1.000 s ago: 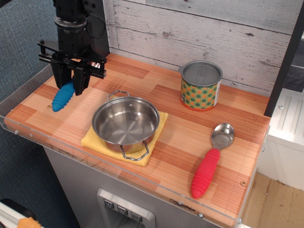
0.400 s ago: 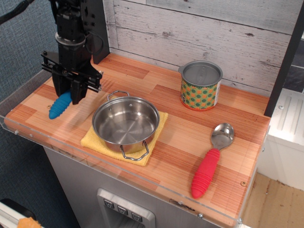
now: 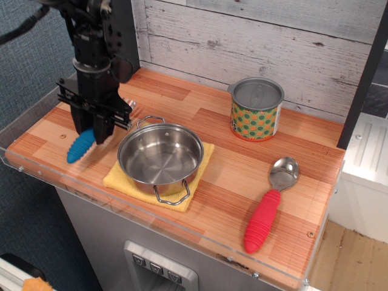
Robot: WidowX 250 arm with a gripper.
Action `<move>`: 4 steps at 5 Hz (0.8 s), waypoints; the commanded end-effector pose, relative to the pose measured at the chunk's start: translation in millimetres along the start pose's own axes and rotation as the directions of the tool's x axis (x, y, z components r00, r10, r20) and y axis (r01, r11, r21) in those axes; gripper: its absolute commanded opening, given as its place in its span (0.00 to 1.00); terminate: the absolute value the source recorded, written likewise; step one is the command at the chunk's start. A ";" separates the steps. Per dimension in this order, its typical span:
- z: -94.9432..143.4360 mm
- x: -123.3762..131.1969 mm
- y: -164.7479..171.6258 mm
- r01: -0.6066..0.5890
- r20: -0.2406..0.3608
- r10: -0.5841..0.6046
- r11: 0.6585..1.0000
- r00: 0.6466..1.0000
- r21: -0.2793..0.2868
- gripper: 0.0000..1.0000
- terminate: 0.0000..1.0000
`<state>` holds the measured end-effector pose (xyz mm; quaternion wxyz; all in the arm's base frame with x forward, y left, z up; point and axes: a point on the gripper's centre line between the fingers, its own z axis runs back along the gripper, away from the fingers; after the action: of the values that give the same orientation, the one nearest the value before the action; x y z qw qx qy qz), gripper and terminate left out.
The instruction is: Move blue fork to the left of pot
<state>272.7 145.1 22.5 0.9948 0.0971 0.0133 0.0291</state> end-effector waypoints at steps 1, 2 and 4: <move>2.3 -0.7 4.8 -0.032 0.010 0.031 0.999 0.999 0.011 0.00 0.00; 2.4 -2.4 6.9 -0.045 0.013 0.045 0.999 0.999 0.009 1.00 0.00; 10.4 -9.8 16.6 -0.070 0.013 0.070 0.997 0.997 0.013 1.00 0.00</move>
<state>259.8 151.4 15.5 0.9934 0.0928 0.0310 0.0599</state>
